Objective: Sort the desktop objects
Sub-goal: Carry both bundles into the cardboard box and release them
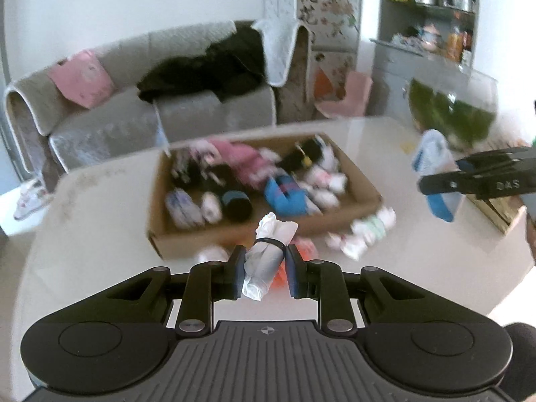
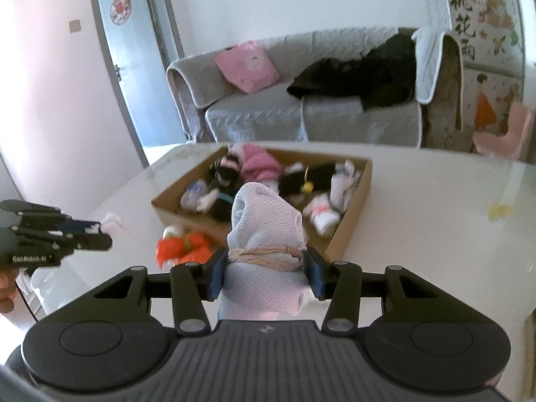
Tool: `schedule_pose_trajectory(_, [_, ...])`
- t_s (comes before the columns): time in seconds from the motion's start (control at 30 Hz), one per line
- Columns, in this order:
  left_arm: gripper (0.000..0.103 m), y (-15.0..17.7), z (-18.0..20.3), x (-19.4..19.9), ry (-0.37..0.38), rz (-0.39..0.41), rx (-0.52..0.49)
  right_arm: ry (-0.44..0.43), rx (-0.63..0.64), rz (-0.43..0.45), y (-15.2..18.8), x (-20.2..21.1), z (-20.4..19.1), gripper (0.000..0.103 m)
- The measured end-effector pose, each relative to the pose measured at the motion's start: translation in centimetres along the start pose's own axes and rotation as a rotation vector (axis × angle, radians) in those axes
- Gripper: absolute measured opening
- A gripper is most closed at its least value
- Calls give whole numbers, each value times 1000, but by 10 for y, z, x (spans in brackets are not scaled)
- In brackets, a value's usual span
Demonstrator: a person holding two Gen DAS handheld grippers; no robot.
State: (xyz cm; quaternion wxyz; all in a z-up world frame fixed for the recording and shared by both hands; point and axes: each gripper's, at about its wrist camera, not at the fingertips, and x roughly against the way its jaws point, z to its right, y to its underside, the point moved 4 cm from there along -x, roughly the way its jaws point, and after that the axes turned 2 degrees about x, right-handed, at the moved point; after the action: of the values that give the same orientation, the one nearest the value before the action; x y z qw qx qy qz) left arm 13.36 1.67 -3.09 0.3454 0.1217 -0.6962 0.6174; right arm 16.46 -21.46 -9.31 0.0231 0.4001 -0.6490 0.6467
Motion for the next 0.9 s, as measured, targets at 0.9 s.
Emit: schedule_pose_trajectory(0.9, [31,-95,-75,-116,-68,-110,128,5,27,-62,-61,-94,19,45])
